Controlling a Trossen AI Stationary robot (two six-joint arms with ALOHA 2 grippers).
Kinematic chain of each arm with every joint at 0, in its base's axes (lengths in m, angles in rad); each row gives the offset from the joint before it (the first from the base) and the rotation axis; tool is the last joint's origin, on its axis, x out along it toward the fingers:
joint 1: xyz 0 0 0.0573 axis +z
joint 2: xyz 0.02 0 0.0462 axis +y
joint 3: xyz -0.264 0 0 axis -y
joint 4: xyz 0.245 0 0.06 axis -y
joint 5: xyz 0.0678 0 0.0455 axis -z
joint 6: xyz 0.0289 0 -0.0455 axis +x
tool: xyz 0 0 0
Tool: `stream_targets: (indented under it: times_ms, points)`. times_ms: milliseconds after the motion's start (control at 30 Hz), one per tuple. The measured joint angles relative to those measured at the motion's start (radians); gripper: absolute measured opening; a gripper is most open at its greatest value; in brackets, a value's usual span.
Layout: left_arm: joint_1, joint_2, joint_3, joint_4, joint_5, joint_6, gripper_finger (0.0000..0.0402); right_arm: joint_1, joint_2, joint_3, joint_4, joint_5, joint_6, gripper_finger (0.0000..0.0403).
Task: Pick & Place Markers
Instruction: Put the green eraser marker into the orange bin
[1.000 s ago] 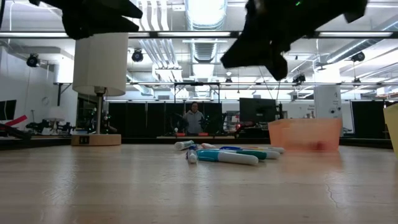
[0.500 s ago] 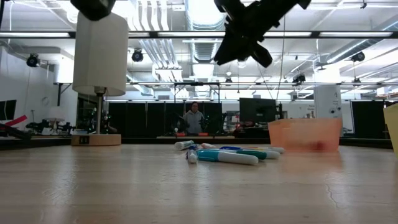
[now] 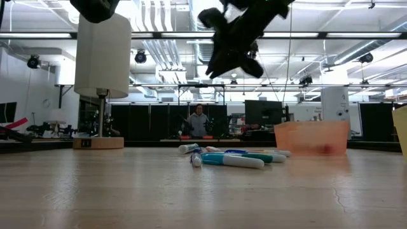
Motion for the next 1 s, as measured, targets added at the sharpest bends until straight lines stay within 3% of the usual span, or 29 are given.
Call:
stream_targets:
  times_ms: [100,233,400,800,1000]
  points:
    - [-0.005,0.000,-0.001,-0.011,0.055,-0.007,0.0174,-0.020,0.082,0.069,-0.005,-0.012,-0.004,0.0052]
    - [-0.021,0.000,-0.001,-0.014,0.113,-0.014,0.0174,-0.052,0.202,0.181,-0.079,-0.104,-0.016,0.0052]
    - [-0.035,0.000,-0.001,-0.011,0.118,-0.024,0.0174,-0.065,0.349,0.348,-0.203,-0.121,-0.056,0.0058]
    - [-0.041,0.000,-0.001,-0.013,0.126,-0.056,0.0174,-0.098,0.673,0.745,-0.531,-0.102,-0.136,0.0187]
    - [-0.045,0.000,-0.001,-0.015,0.132,-0.059,0.0174,-0.124,0.761,0.857,-0.640,-0.104,-0.110,0.0211]
